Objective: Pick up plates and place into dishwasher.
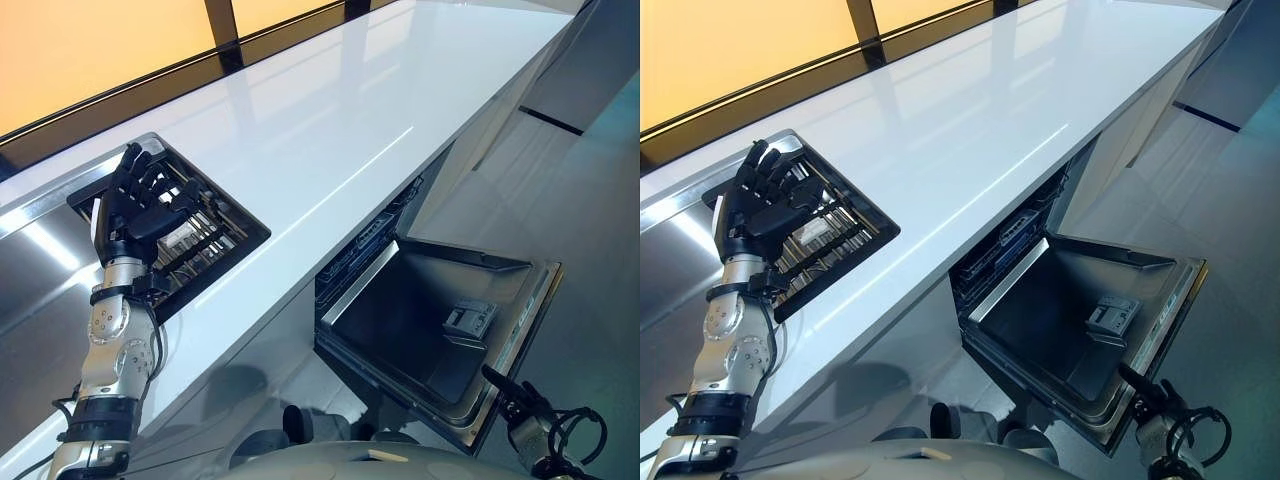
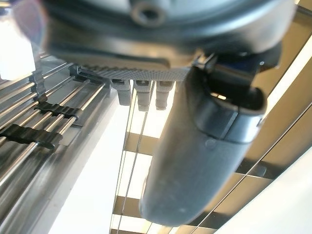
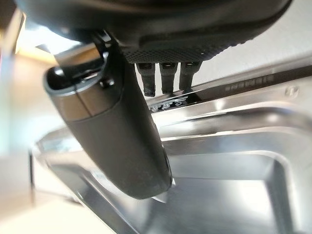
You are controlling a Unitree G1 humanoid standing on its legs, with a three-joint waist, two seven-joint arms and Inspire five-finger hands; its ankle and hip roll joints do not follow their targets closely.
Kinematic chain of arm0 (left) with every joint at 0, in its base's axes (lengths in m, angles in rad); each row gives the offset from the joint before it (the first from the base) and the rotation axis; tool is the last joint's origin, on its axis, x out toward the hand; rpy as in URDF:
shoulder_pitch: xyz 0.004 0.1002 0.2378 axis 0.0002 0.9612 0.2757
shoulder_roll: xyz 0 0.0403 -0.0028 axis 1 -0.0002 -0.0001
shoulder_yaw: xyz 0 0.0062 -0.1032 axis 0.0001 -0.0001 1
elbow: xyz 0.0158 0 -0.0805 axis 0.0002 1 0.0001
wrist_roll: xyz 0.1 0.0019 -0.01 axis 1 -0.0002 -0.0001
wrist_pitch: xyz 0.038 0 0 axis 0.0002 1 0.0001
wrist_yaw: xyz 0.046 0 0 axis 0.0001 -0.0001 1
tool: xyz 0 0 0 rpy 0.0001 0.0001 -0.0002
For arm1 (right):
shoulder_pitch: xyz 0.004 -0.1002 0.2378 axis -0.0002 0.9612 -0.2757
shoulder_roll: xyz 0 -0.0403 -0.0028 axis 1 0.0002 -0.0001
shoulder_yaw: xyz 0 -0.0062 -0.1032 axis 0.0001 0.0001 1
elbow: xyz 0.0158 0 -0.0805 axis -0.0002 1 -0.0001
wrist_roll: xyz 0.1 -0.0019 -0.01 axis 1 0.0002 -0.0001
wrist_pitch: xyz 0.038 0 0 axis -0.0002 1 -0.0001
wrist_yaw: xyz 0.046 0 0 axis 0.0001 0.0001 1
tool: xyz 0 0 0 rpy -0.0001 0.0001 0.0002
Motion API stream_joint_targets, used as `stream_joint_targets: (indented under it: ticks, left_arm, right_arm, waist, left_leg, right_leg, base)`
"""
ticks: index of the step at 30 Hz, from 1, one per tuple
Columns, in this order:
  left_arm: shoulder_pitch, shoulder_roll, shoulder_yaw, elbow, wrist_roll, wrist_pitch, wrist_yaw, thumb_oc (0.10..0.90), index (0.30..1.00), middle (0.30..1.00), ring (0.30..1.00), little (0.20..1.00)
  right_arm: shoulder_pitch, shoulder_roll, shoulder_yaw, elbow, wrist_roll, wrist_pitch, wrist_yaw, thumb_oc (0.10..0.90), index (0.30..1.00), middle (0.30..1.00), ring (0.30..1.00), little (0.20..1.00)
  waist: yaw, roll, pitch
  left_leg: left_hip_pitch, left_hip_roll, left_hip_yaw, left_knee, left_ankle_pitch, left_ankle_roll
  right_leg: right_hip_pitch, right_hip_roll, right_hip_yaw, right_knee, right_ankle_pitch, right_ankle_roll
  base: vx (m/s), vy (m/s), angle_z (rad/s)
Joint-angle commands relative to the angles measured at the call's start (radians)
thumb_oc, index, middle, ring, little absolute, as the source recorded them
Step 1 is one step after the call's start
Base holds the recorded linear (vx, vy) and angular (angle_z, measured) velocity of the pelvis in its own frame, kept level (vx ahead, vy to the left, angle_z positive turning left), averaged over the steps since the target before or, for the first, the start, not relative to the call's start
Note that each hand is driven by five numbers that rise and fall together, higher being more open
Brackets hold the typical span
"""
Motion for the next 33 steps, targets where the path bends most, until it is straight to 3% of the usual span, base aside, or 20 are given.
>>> stream_joint_targets:
  ticks: [1, 5, 11, 23, 30, 33]
  left_arm:
    - [-0.078, 0.018, 0.062, -0.064, -0.022, -0.073, -0.051, 0.8, 0.9, 0.9, 0.9, 0.9]
    - [-0.082, 0.023, 0.063, -0.067, -0.017, -0.055, -0.07, 0.8, 0.9, 0.9, 0.9, 0.9]
    - [-0.086, 0.023, 0.061, -0.058, -0.014, -0.047, -0.09, 0.8, 0.9, 0.9, 0.9, 0.9]
    - [-0.066, 0.003, 0.058, -0.056, 0.002, -0.052, -0.088, 0.8, 0.9, 0.9, 0.9, 0.9]
    - [-0.051, -0.019, 0.05, -0.053, 0.012, -0.068, -0.092, 0.8, 0.9, 0.9, 0.9, 0.9]
    - [-0.049, -0.019, 0.044, -0.045, 0.009, -0.075, -0.094, 0.8, 0.9, 0.9, 0.9, 0.9]
  right_arm:
    - [-0.099, 0.004, 0.079, 0.04, -0.137, 0.102, 0.279, 0.8, 0.9, 0.9, 0.9, 0.9]
    - [-0.117, -0.037, 0.127, 0.108, -0.158, 0.181, 0.476, 0.8, 0.9, 0.9, 0.9, 0.9]
    - [-0.138, -0.043, 0.135, 0.107, -0.053, 0.241, 0.575, 0.8, 0.9, 0.9, 0.9, 0.9]
    - [-0.164, 0.014, 0.149, 0.019, 0.027, 0.227, 0.568, 0.8, 0.9, 0.9, 0.9, 0.9]
    - [-0.172, 0.04, 0.193, -0.066, 0.004, 0.2, 0.586, 0.8, 0.9, 0.9, 0.9, 0.9]
    - [-0.176, 0.043, 0.205, -0.094, -0.019, 0.137, 0.466, 0.8, 0.9, 0.9, 0.9, 0.9]
  waist:
    - [0.047, 0.03, -0.025]
    - [0.065, 0.02, -0.03]
    - [0.076, 0.018, -0.035]
    - [0.097, 0.024, -0.041]
    - [0.102, 0.026, -0.042]
    - [0.102, 0.027, -0.043]
  left_leg:
    - [0.041, -0.036, -0.063, 0.079, -0.201, 0.017]
    - [0.04, -0.038, -0.072, 0.078, -0.198, 0.014]
    - [0.045, -0.038, -0.084, 0.079, -0.201, 0.013]
    - [0.051, -0.042, -0.103, 0.074, -0.199, 0.011]
    - [0.055, -0.043, -0.107, 0.07, -0.194, 0.007]
    - [0.054, -0.044, -0.107, 0.07, -0.193, 0.006]
  right_leg:
    - [-0.123, 0.049, -0.042, 0.195, -0.09, 0.009]
    - [-0.106, 0.049, -0.053, 0.176, -0.087, 0.009]
    - [-0.101, 0.044, -0.064, 0.185, -0.094, 0.01]
    - [-0.077, 0.045, -0.083, 0.16, -0.093, 0.004]
    - [-0.07, 0.044, -0.093, 0.147, -0.087, 0.002]
    - [-0.066, 0.044, -0.093, 0.144, -0.087, 0.002]
  base:
    - [0.0, -0.045, 0.06]
    - [0.03, -0.037, 0.05]
    - [0.04, -0.012, 0.11]
    - [0.01, 0.0, 0.02]
    - [0.0, 0.0, 0.0]
    - [0.0, 0.0, 0.0]
